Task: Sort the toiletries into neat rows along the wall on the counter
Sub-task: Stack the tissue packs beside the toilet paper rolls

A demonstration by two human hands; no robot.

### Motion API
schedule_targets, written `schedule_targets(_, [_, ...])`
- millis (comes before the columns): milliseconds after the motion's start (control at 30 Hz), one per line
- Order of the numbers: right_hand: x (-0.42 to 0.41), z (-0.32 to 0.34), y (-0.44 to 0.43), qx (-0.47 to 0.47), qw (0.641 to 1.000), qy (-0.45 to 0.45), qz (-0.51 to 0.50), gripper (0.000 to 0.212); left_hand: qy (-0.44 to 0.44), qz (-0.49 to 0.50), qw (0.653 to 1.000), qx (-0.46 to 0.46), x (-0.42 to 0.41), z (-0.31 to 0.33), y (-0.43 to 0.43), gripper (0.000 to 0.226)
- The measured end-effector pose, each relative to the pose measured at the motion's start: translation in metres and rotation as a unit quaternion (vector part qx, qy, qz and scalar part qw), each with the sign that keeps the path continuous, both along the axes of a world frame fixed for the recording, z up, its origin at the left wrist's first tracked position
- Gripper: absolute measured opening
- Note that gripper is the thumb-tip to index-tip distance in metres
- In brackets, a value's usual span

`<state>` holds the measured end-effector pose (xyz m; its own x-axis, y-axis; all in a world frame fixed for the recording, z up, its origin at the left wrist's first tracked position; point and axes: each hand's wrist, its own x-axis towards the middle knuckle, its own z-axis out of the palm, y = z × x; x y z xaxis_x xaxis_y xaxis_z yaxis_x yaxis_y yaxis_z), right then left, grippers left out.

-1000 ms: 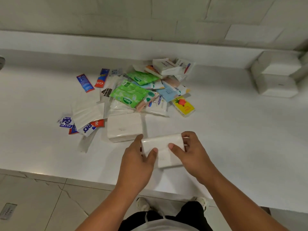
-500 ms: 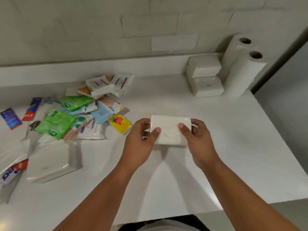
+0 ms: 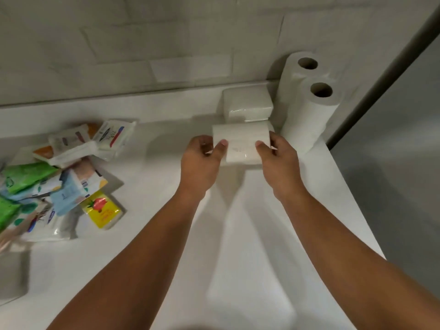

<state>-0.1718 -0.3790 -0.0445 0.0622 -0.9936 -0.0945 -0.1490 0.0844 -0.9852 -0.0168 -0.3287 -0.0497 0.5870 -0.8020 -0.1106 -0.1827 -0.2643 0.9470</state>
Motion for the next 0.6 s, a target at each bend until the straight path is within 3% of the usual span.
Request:
schedule_targets(167, [0.0,-0.011,-0.04,-0.057,0.997,0.059,0.001,0.033,-0.004,0.019,1.0,0.003,-0.017,-0.009,-0.045,0.041])
schedule_targets(400, [0.0,-0.032,-0.077,-0.048,0.993,0.107,0.002,0.042,-0.032,0.034,0.999,0.023,-0.028,-0.027,-0.083,0.039])
schedule_targets(600, [0.0,-0.025,-0.097,0.049,0.999,-0.006,-0.002,0.034,0.007,-0.027,1.0,0.0,-0.033,-0.032,-0.1,0.036])
